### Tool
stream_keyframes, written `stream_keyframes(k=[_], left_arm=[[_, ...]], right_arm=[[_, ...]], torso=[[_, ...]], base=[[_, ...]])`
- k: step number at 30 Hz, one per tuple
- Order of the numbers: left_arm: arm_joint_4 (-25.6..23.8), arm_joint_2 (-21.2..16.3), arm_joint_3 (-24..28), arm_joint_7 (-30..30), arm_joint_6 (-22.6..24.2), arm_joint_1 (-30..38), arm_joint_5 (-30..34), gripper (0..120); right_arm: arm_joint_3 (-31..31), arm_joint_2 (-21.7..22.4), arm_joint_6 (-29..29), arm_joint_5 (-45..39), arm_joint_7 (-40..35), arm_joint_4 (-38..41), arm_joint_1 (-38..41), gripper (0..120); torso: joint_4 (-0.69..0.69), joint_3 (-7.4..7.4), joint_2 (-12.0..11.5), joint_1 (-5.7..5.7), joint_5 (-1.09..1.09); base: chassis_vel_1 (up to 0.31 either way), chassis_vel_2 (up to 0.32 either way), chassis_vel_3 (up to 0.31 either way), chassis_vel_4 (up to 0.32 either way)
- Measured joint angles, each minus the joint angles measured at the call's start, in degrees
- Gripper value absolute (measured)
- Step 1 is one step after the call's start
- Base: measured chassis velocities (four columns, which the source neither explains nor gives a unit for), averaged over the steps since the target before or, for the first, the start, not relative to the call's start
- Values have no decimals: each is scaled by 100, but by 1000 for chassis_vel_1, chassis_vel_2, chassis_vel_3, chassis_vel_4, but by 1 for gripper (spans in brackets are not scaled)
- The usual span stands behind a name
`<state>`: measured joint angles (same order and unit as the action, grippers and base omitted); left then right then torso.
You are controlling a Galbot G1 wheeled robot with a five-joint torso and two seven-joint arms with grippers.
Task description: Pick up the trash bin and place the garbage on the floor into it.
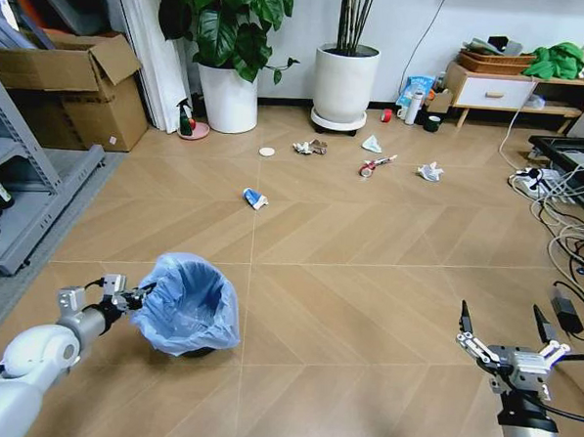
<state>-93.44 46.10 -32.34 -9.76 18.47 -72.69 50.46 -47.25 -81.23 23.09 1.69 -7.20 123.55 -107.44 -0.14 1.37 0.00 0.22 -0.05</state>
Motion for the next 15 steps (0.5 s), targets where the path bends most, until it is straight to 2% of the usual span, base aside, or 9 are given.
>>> stream_keyframes(k=[1,9,15], left_arm=[[0,0,0,0,0,0,0,0],[-710,109,-1004,38,-191,-905,9,0],[-1050,136,-1230,170,-292,-1258,-9,0]], right_arm=[[0,0,0,0,0,0,0,100],[116,4,97,-33,-220,-38,-40,100],[173,11,139,-64,-263,-6,-107,100]], torso=[[0,0,0,0,0],[2,0,0,0,0],[1,0,0,0,0]], base=[[0,0,0,0],[0,0,0,0],[0,0,0,0]])
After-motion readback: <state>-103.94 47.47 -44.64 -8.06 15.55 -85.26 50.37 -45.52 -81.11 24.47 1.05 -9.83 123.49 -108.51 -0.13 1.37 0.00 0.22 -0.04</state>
